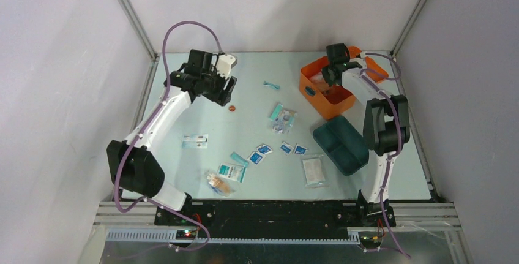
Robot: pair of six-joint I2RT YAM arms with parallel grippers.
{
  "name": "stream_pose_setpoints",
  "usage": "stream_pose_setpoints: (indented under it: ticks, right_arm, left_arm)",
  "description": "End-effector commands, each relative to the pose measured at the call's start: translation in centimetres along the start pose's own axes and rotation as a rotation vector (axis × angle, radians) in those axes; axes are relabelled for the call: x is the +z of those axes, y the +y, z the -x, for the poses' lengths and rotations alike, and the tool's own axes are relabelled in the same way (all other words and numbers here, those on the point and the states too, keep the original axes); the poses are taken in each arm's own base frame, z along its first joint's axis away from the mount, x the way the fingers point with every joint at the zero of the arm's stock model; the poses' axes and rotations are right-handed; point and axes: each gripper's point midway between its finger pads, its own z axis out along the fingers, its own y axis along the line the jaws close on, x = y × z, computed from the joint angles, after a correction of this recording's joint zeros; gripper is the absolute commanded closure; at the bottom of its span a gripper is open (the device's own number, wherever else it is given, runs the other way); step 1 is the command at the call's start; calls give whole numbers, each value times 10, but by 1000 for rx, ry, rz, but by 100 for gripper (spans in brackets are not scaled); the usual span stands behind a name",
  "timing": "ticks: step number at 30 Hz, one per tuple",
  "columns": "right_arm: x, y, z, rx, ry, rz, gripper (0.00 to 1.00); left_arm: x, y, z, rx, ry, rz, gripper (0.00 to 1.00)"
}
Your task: Organize the medicine kit
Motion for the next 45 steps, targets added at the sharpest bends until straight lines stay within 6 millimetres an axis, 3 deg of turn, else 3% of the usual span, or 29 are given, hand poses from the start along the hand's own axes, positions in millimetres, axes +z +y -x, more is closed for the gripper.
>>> stream_pose_setpoints:
  ticks: [1, 10, 14, 15, 18, 22, 27, 28, 30, 35, 36, 37, 38, 39, 40, 41, 42, 43, 44, 45]
  right_arm:
    - [6, 21, 4, 8, -44, 45, 100]
    - [27, 19, -7, -42, -29, 68, 99]
    - [34, 19, -9, -80, -15, 93, 87]
    - [32, 26, -8, -107, -12, 124, 81]
    - [23, 34, -4, -136, -10, 159, 75]
    - [-1, 30, 11, -123, -48, 114, 70]
    - [-32, 18, 15, -91, -45, 60, 48]
    - [-35, 15, 16, -88, -47, 51, 15]
    - [-49, 16, 21, -93, -61, 62, 2]
    - [-79, 20, 31, -172, -82, 119, 1]
    - [-94, 31, 35, -225, -92, 179, 1]
    - [-96, 29, 31, -268, -82, 198, 1]
    - [-112, 44, 30, -382, -66, 302, 1]
    - [-115, 43, 23, -460, -48, 342, 1]
    - [-134, 58, 18, -598, -31, 475, 1]
    - [-137, 54, 10, -672, -4, 523, 1]
    - [-158, 63, 0, -802, 25, 660, 1]
    - [-163, 60, -7, -862, 46, 713, 0]
    - [-182, 59, -18, -978, 85, 834, 1]
    - [-184, 49, -28, -1030, 126, 877, 1]
  left_arm:
    - [-15, 8, 3, 42, -29, 46, 29]
    - [-16, 11, -5, 50, -9, 67, 29]
    - [-14, 12, -7, 55, -1, 66, 29]
    - [-13, 11, -7, 57, 1, 65, 29]
    - [-13, 10, -9, 65, 2, 58, 29]
    - [-12, 4, -13, 66, 1, 29, 29]
    - [-11, -7, -18, 53, -2, -23, 29]
    - [-11, -10, -18, 46, -6, -36, 29]
    - [-10, -13, -19, 33, -5, -52, 29]
    - [-3, -20, -22, -2, 9, -89, 29]
    - [0, -20, -24, -10, 18, -93, 29]
    - [2, -21, -25, -23, 24, -94, 29]
    - [4, -21, -27, -32, 31, -93, 29]
    - [6, -20, -27, -45, 32, -86, 29]
    - [8, -20, -30, -51, 37, -85, 29]
    - [8, -19, -29, -55, 28, -78, 29]
    - [9, -20, -32, -58, 33, -81, 29]
    - [8, -22, -33, -56, 30, -85, 29]
    - [9, -24, -39, -57, 40, -92, 29]
    - [6, -26, -40, -58, 33, -108, 29]
